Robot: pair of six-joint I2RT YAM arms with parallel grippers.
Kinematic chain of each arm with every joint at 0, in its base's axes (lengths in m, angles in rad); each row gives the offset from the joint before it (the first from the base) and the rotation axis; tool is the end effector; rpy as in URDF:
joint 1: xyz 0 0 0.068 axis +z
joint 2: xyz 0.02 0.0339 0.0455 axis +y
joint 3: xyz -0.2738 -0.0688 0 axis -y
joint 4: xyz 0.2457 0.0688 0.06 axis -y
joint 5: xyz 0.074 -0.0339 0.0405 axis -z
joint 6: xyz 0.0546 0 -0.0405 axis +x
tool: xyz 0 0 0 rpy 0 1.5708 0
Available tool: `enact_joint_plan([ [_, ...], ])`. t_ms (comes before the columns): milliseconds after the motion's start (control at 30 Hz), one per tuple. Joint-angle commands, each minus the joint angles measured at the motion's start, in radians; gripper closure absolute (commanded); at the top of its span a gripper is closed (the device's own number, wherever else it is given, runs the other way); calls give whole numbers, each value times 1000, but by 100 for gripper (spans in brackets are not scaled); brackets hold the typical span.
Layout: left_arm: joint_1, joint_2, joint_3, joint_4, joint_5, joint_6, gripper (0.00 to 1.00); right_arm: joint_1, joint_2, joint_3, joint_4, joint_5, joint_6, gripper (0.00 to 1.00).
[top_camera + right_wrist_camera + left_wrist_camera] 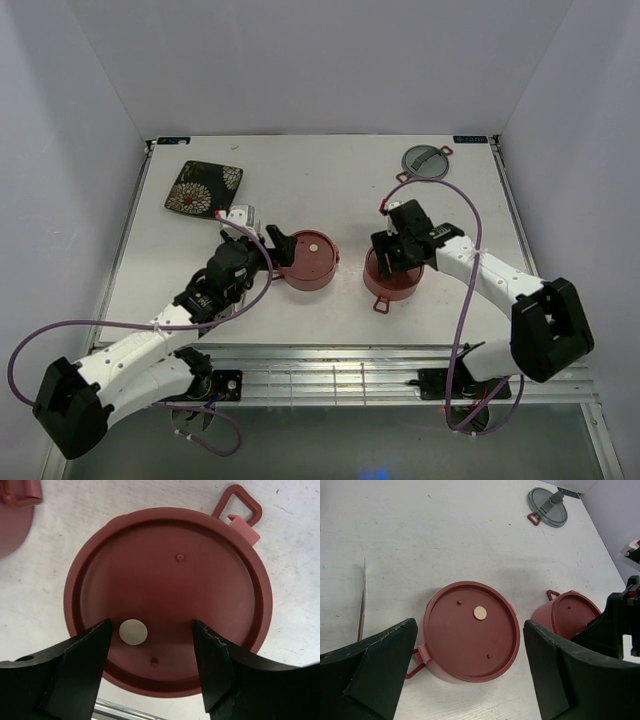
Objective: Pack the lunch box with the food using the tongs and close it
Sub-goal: Move the packing box to the center of the board, then close the box lid on the packing box.
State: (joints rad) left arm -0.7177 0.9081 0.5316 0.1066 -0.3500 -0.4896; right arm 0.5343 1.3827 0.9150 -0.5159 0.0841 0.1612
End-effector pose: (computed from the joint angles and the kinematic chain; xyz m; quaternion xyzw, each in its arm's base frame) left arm 0.1802 -0.1325 0.2614 -0.0156 0.7906 -0.2244 0.5696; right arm 0.2487 0.1419 0.2184 -0.1654 0.9420 0.0607 0.2855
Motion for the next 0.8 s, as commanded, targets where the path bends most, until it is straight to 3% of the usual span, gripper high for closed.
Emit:
enact_joint_plan([
  [0,-5,-29,-10,18,-21,9,2,6,53,-13,-24,45,35,28],
  [400,-5,-46,-12,18,-27,9,2,-3,33,251,-107,34,-9,28],
  [767,-5,-41,-10,19,-10,6,2,-3,58,-116,85,-93,14,28],
])
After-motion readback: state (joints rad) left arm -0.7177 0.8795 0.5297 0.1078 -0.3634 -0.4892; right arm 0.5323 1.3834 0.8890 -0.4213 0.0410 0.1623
